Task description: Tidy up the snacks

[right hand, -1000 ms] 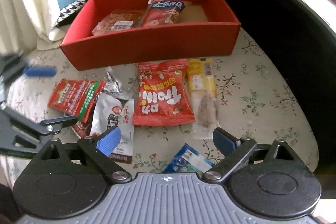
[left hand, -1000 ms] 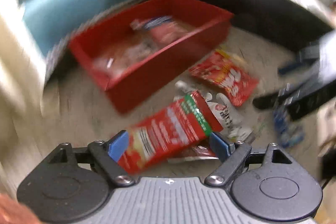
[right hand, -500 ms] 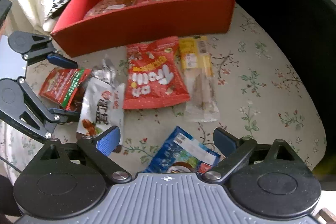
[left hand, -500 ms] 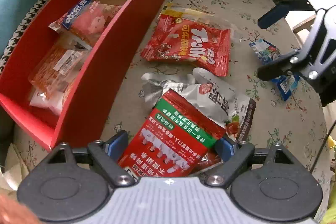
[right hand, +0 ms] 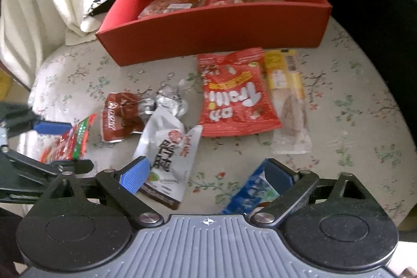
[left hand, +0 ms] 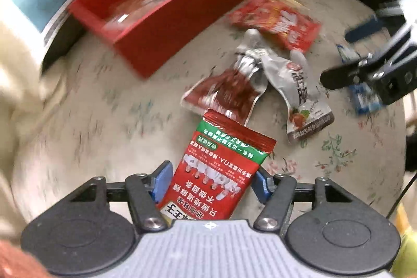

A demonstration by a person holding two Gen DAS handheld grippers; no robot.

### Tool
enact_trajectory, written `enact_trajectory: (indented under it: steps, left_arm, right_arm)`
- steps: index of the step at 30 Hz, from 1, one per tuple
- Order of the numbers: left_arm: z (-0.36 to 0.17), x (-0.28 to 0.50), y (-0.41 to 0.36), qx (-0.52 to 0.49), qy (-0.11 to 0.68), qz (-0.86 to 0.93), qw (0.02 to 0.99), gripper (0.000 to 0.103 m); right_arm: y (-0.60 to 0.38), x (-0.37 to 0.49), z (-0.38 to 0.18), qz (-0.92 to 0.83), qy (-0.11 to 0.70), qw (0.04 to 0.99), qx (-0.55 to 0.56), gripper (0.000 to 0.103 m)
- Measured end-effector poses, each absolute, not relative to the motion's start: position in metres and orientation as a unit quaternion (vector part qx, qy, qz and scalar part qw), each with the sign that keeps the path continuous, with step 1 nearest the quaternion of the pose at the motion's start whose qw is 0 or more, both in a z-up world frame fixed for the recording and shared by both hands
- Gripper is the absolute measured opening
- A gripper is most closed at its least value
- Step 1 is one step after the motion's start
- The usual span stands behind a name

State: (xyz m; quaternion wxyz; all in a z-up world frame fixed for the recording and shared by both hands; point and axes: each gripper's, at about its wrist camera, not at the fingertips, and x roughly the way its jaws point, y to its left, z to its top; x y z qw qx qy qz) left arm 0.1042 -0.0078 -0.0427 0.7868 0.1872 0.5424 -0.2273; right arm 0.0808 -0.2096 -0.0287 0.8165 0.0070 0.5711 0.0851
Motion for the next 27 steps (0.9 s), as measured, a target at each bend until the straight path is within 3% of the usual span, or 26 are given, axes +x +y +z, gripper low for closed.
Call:
enact_trajectory:
  steps: [9, 10, 11, 15, 18, 23, 25, 27]
  left_arm:
    - [-0.033, 0.09, 0.079, -0.152, 0.523, -0.13, 0.828, 0.044]
    - [-0.038, 0.09, 0.08, -0.158, 0.527, -0.125, 0.826, 0.036]
    - [-0.041, 0.09, 0.083, -0.161, 0.531, -0.121, 0.823, 0.027]
    - [-0.047, 0.09, 0.089, -0.153, 0.541, -0.113, 0.819, 0.028]
    - [-0.045, 0.087, 0.083, -0.11, 0.54, -0.12, 0.826, 0.046]
    - [-0.046, 0.069, 0.061, 0.023, 0.518, -0.109, 0.848, 0.048]
    - [-0.049, 0.064, 0.05, 0.079, 0.506, -0.103, 0.853, 0.045]
    - [-0.047, 0.064, 0.051, 0.067, 0.504, -0.11, 0.854, 0.023]
  right_arm:
    - [-0.189, 0.097, -0.052, 0.082, 0.595, 0.798, 0.051, 0.099]
    - [-0.183, 0.098, -0.052, 0.079, 0.593, 0.801, 0.041, 0.099]
    - [-0.178, 0.099, -0.052, 0.082, 0.59, 0.803, 0.032, 0.099]
    - [-0.164, 0.102, -0.055, 0.076, 0.588, 0.805, 0.007, 0.102]
    - [-0.156, 0.101, -0.058, 0.074, 0.585, 0.807, -0.017, 0.103]
    - [-0.14, 0.091, -0.064, 0.076, 0.571, 0.813, -0.081, 0.102]
    - [-0.14, 0.089, -0.061, 0.083, 0.565, 0.816, -0.086, 0.095]
    - [-0.146, 0.089, -0.053, 0.088, 0.559, 0.821, -0.076, 0.069]
